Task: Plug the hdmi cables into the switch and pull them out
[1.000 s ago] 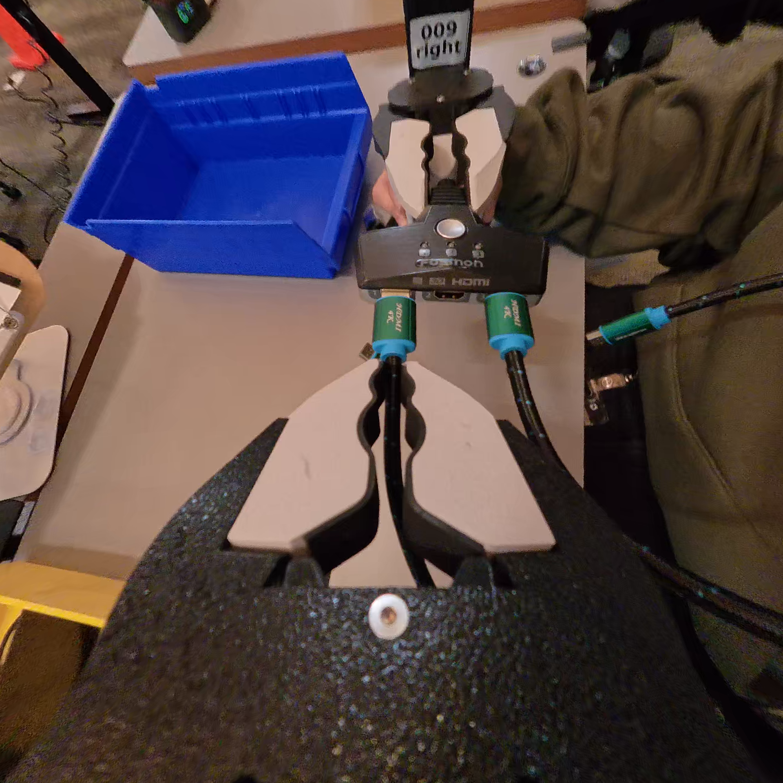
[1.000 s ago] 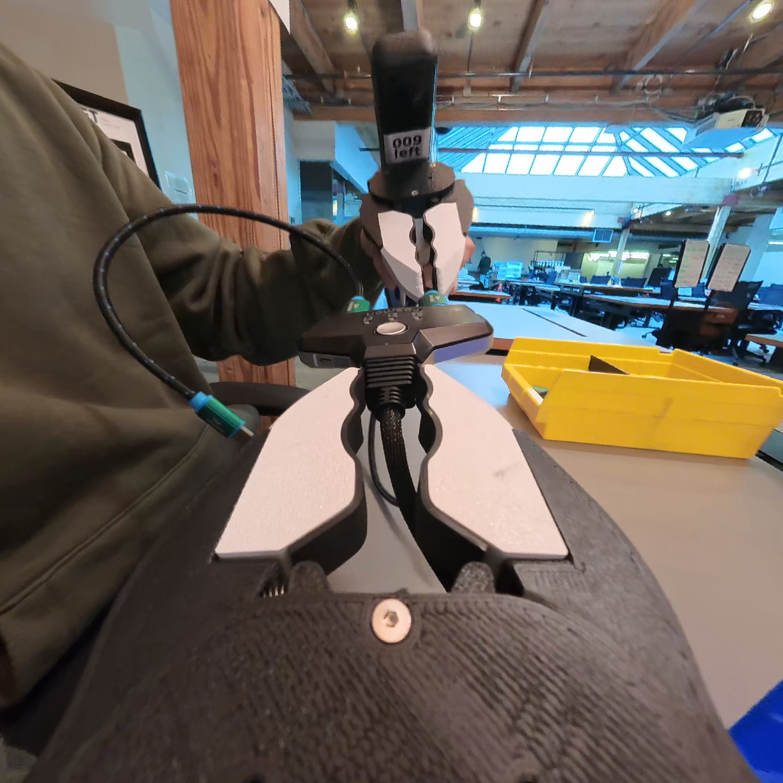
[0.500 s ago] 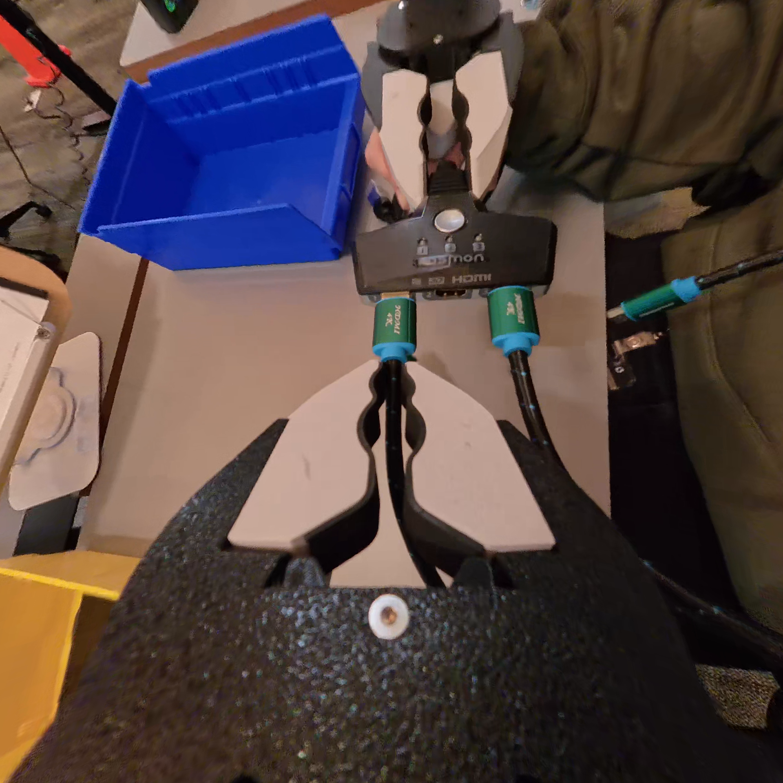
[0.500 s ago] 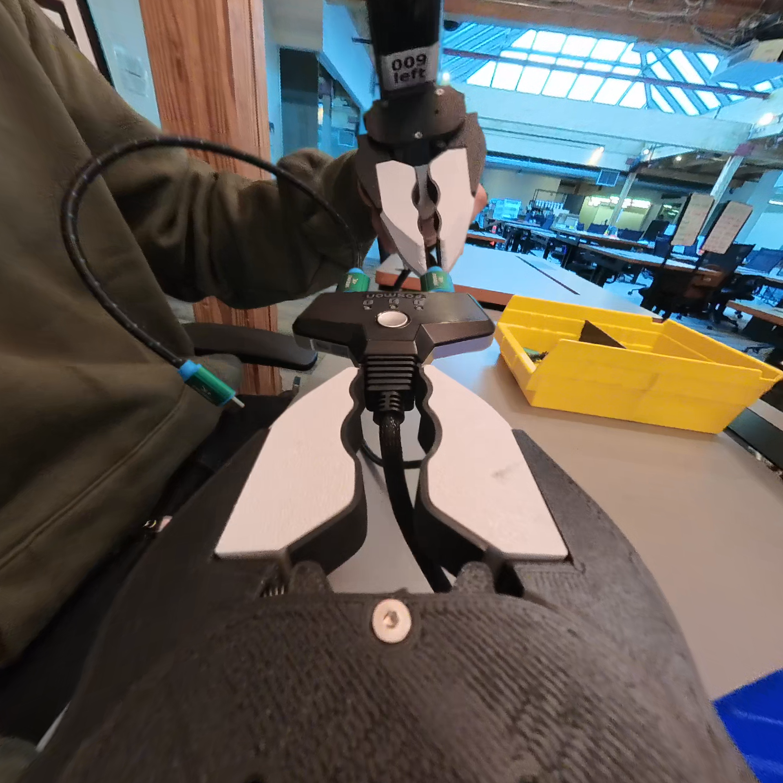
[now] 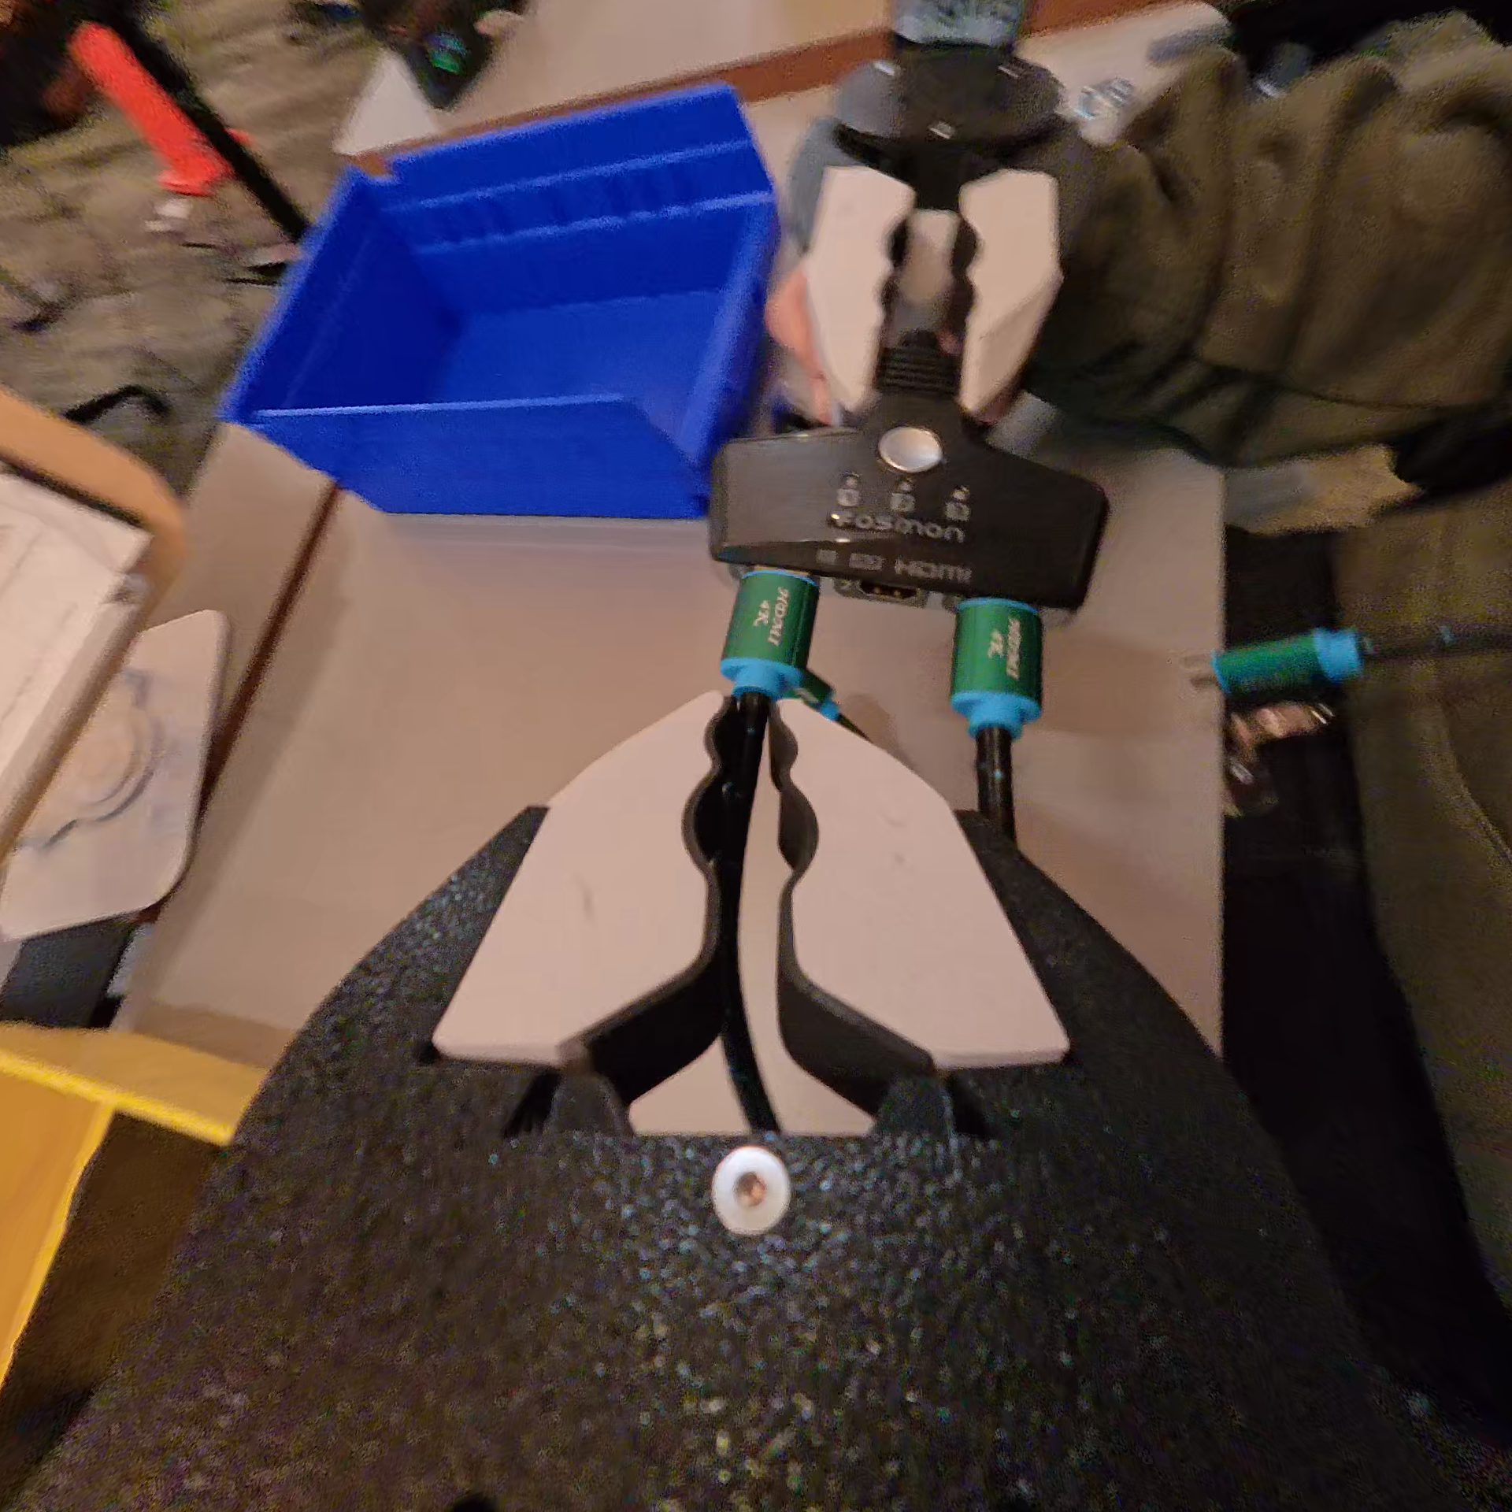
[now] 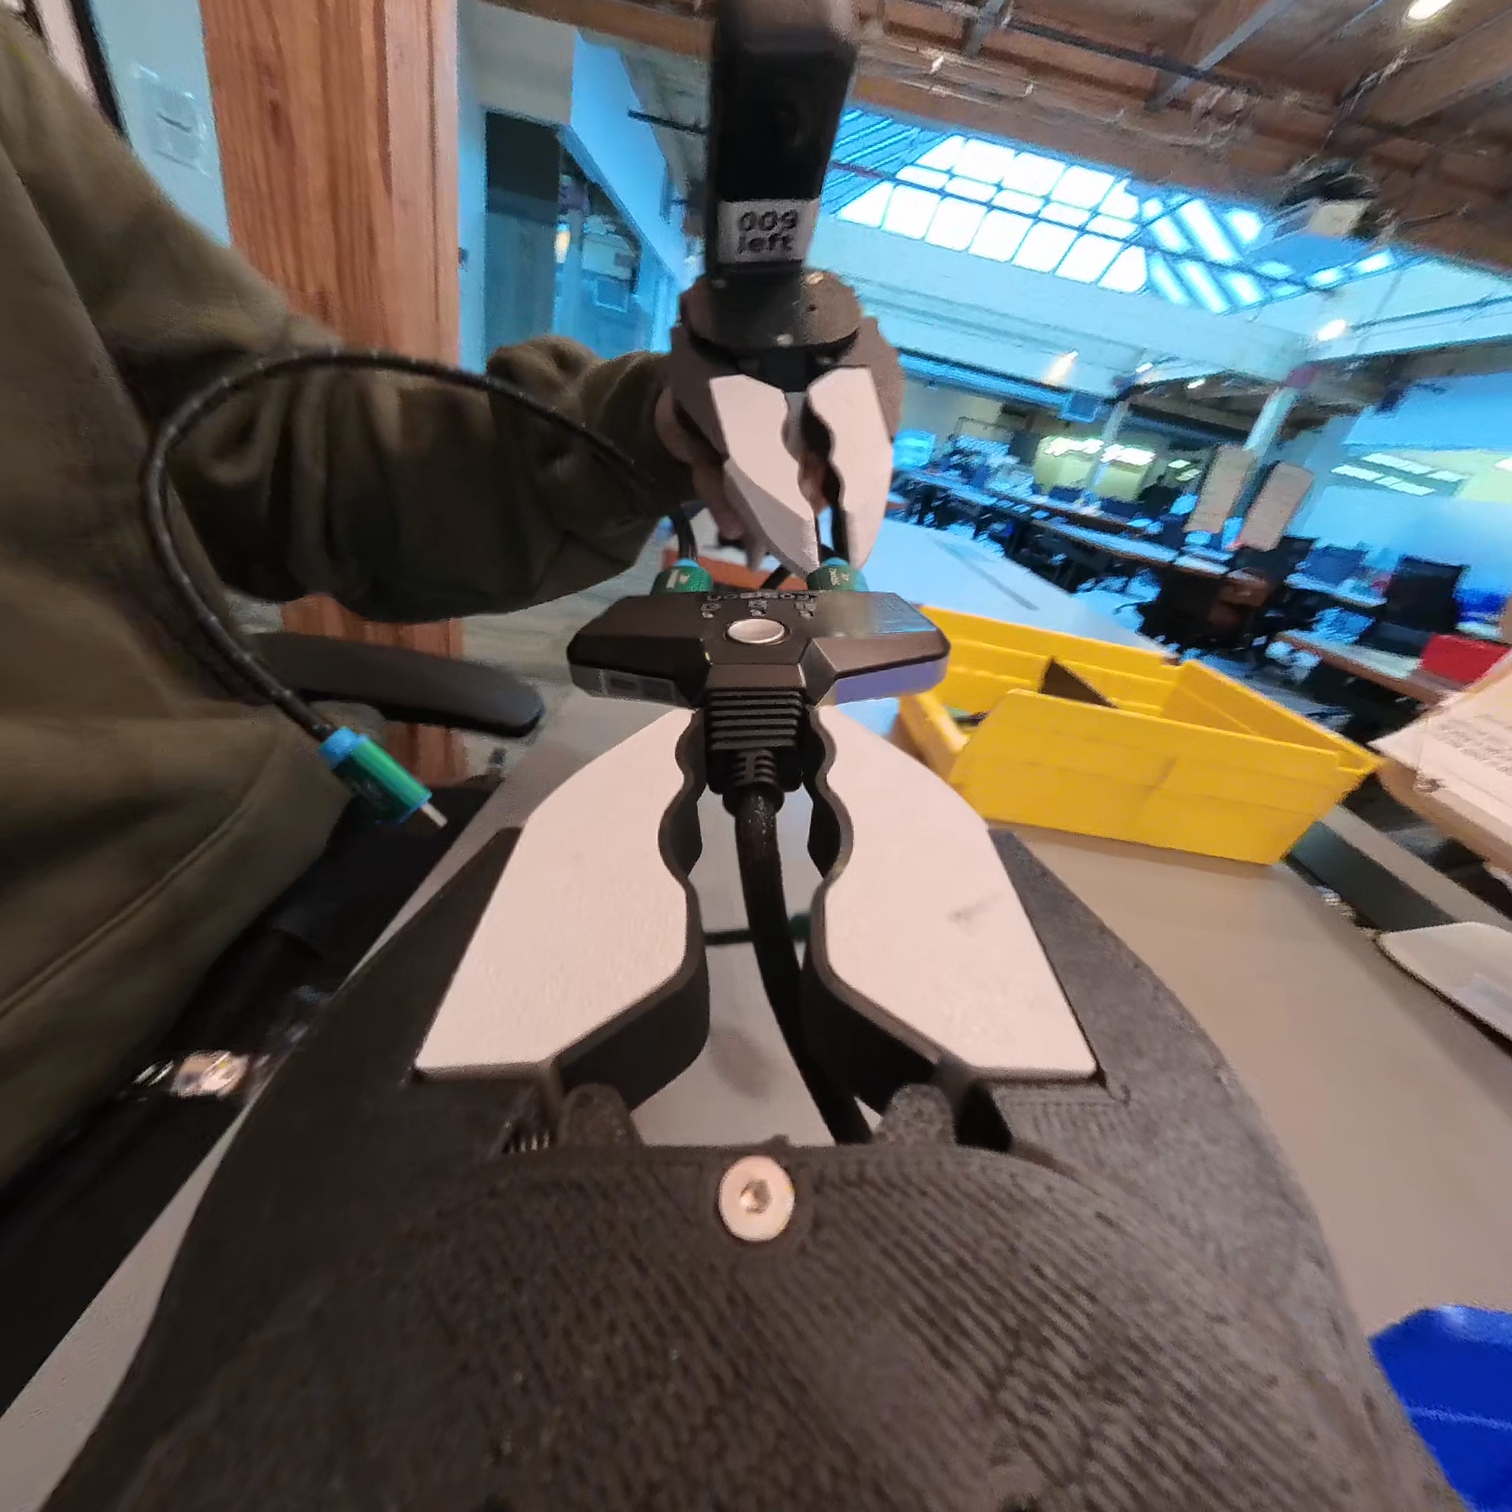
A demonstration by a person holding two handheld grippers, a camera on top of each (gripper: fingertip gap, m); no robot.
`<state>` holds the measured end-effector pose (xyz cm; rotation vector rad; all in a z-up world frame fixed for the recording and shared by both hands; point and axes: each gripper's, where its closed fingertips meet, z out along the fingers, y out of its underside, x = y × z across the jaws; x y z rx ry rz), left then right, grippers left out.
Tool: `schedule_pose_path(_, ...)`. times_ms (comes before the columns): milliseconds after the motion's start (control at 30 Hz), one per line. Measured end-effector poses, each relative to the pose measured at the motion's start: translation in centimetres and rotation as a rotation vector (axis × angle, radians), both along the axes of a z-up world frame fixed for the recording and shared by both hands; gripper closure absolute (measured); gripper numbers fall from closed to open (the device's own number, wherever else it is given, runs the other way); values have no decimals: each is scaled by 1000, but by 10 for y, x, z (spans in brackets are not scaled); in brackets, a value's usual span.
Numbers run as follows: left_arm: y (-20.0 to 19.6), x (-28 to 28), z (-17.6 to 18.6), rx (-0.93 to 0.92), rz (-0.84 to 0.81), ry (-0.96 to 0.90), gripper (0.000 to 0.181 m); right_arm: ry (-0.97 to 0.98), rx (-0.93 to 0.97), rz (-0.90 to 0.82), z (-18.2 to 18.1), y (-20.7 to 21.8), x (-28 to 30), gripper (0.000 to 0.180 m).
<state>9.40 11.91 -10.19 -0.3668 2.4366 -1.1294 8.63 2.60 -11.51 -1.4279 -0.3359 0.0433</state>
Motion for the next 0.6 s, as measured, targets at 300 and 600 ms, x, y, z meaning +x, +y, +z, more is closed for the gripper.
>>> schedule_pose_path(300,124,5,127,-651,528,-551,156,-62,165,-383,62,-41,44,157)
schedule_pose_path(600,117,13,34,-453,487,-334,158,-116,192,-832,148,-109,126,157)
